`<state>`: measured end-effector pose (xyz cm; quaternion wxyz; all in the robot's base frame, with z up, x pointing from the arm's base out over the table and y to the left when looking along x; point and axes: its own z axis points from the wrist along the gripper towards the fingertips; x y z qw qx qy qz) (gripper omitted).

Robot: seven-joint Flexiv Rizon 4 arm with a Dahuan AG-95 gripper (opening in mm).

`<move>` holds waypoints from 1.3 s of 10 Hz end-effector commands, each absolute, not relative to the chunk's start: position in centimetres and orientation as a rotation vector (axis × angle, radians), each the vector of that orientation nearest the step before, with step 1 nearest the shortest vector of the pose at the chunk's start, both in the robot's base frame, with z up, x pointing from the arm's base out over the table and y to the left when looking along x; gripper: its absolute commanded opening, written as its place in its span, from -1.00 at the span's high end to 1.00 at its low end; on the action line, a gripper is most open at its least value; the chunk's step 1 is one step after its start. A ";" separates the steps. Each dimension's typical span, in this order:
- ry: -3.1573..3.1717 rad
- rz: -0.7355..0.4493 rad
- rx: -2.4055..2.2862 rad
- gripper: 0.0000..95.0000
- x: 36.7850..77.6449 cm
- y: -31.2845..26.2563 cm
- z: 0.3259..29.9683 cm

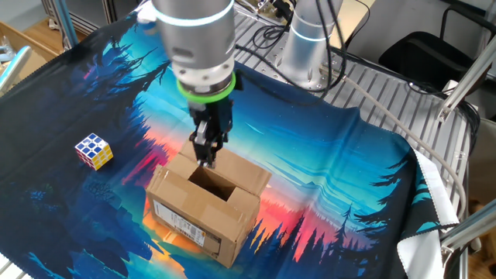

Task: Cover the box

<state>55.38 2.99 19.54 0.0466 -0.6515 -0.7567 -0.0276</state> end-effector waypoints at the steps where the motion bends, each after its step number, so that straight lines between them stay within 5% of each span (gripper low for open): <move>1: -2.298 -0.088 -1.976 -0.20 54.9 3.4 20.0; 8: -2.415 -0.148 -1.989 -0.20 52.4 4.4 20.1; 9: -2.443 -0.161 -1.995 0.20 52.4 4.6 19.3; 13: -2.452 -0.181 -2.047 0.20 53.6 5.1 16.9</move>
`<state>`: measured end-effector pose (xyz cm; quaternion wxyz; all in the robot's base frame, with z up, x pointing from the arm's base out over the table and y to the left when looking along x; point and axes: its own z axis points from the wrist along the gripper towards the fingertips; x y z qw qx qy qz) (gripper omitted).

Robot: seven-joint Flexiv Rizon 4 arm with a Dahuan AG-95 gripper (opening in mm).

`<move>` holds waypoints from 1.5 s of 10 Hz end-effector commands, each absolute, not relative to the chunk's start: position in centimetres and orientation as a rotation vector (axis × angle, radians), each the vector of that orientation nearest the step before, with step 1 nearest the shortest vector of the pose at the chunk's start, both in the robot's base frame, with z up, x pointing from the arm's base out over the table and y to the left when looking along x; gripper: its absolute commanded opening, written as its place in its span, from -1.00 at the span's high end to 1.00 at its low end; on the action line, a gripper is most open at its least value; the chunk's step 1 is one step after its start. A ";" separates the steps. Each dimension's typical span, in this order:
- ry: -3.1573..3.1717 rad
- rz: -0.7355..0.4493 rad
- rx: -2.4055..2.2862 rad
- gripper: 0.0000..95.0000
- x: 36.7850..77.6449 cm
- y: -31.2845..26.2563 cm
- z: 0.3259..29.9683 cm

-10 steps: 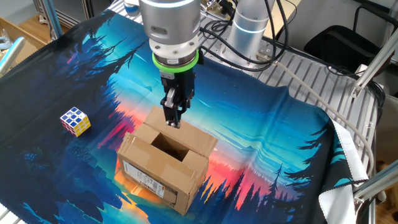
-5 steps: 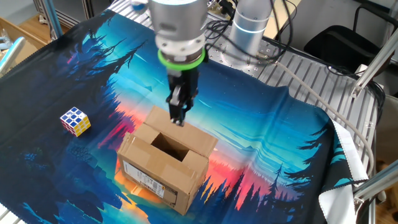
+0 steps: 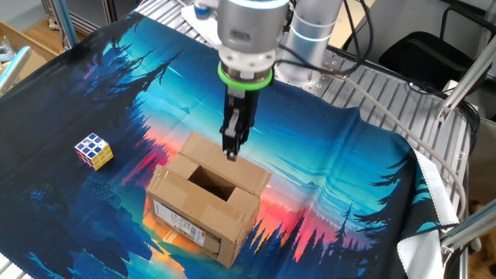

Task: Cover the box

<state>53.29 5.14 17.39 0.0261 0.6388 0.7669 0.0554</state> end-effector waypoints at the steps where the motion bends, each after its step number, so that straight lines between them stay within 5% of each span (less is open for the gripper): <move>1: 2.363 0.176 1.971 0.20 53.9 5.0 16.6; 6: 2.375 0.174 1.951 0.20 55.5 4.3 15.6; 7: 2.376 0.168 1.948 0.60 55.6 4.3 15.7; 15: 2.376 0.140 1.953 0.60 56.3 4.7 16.1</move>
